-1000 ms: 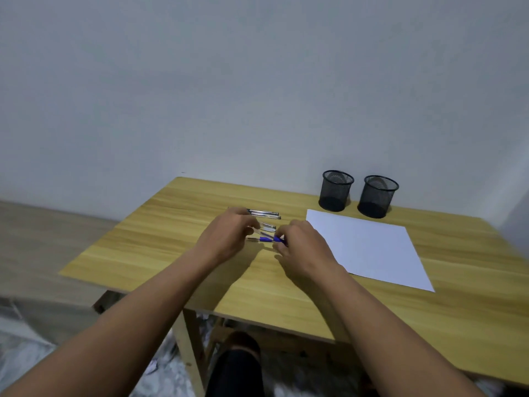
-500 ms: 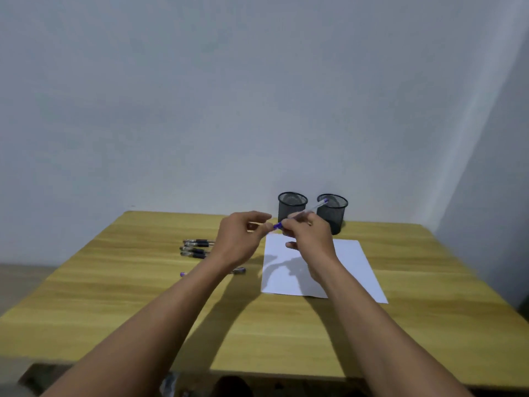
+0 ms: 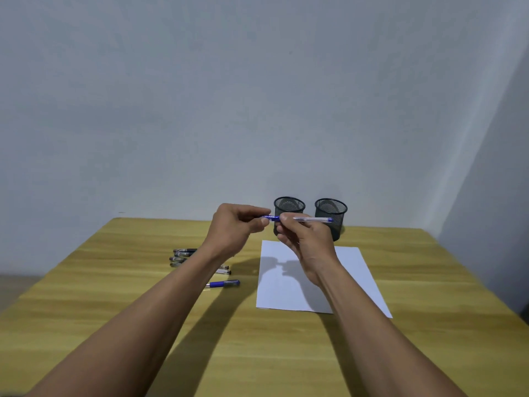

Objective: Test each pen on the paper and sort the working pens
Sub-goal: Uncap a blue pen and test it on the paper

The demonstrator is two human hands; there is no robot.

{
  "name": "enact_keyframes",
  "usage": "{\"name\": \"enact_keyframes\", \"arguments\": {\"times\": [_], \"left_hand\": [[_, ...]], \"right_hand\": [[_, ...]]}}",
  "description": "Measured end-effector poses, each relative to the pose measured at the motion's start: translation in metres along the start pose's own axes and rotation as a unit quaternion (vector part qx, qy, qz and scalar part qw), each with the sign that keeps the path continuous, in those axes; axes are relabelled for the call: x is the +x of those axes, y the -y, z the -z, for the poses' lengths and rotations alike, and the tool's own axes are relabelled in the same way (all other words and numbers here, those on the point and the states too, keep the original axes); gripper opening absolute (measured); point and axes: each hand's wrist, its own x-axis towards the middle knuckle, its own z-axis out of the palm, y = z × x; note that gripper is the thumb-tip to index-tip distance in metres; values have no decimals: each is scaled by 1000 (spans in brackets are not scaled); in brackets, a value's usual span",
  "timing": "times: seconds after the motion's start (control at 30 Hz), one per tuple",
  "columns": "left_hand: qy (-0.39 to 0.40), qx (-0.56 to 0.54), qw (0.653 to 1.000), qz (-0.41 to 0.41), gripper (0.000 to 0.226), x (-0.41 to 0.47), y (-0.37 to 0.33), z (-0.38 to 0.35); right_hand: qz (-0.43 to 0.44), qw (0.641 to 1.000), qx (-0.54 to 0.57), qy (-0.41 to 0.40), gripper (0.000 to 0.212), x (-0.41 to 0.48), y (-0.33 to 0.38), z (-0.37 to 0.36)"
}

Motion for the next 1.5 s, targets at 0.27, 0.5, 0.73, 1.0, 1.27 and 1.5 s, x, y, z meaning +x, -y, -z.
{"name": "enact_keyframes", "arguments": {"times": [0.27,0.5,0.73,1.0,1.27,1.5], "left_hand": [[24,4,999,30,7,23,15,10],[16,35,999,29,9,34,22,12],[14,54,998,21,12,45,26,16],[49,11,997,66,13,52,39,17],[82,44,992,85,10,64,44,19],[62,-18,989,135,9,75,52,33]], "right_hand": [[-4,999,-33,-5,10,27,-4,-4],[-13,999,-18,-26,10,42,-15,-7],[-14,1000,0,20,5,51,-23,-3],[-19,999,-45,-11,8,59,-27,-2],[-20,999,-39,-33,9,65,-42,0],[-12,997,-2,-78,11,76,-38,11]]}}
